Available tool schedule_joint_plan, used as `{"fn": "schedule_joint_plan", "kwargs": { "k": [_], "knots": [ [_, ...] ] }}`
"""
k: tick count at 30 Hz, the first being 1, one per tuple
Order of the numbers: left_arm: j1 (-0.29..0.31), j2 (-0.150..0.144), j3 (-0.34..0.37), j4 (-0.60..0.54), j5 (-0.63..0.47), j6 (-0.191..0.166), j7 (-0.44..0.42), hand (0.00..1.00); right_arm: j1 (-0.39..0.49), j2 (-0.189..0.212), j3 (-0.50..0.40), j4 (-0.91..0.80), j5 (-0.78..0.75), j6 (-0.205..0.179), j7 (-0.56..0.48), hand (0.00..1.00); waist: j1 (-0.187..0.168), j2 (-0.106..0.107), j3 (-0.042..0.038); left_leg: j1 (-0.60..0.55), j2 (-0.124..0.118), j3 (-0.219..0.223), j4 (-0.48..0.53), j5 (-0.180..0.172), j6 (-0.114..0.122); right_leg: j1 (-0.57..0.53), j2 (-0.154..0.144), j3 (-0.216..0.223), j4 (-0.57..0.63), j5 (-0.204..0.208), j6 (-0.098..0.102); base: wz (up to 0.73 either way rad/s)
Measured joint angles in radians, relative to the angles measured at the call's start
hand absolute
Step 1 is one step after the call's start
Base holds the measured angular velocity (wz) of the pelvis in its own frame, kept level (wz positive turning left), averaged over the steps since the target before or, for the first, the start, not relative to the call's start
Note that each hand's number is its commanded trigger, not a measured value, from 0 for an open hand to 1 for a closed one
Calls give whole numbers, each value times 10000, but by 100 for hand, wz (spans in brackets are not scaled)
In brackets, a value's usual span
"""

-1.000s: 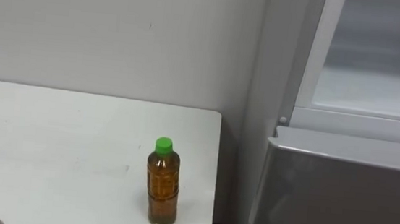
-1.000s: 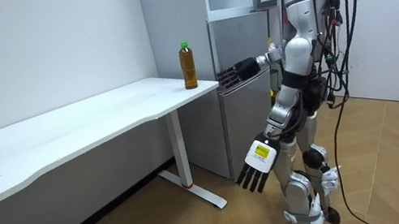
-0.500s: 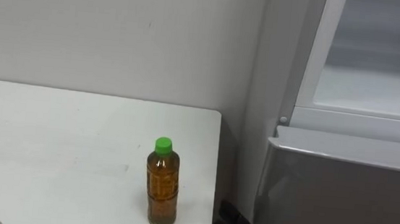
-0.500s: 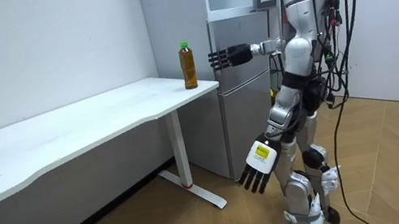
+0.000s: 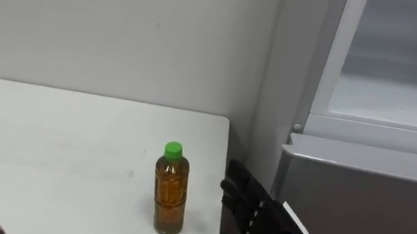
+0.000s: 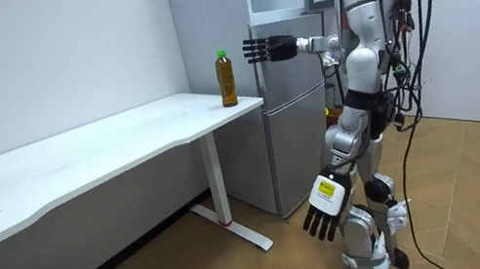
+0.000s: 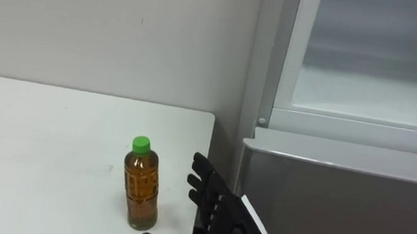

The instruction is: Put the bottle in the upper fridge

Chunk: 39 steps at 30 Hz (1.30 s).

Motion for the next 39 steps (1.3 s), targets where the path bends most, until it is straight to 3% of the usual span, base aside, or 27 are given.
{"fn": "schedule_joint_plan", "kwargs": {
  "k": [8, 19, 26, 35, 39],
  "knots": [
    [-133, -17, -79, -26, 30, 282, -119, 0, -254, -26, 17, -375, -20, 5, -244, 0, 14, -1, -9, -1, 1, -19, 1, 0, 0, -1, 0, -16, 0, 0, 0, 0],
    [-163, -11, -62, -60, 26, 572, 86, 0, -550, -68, 206, -655, -56, 10, -824, 0, 50, -109, -85, -6, 0, -228, 21, 3, -3, 103, -2, -238, -8, 0, 0, 5],
    [-169, 19, -27, -59, 26, 594, 78, 0, -636, -376, 190, -653, -70, 15, -1207, 0, 75, -155, -52, -6, -10, -318, 42, 3, -2, 144, -8, -258, -18, 0, 1, 1],
    [-215, 42, -39, -162, 743, 645, 48, 0, -1909, -434, 188, 100, -92, 32, -1558, 0, 95, -247, 2, -176, -11, -352, 101, 2, -4, 68, -8, -347, -20, 0, 1, 2],
    [-373, 42, -39, -197, 886, 803, -30, 0, -2098, -440, 182, 221, -428, 221, -1603, 0, 246, -307, 24, -198, -12, -377, 149, 3, -5, 43, -6, -347, -19, 0, 1, 1]
  ]
}}
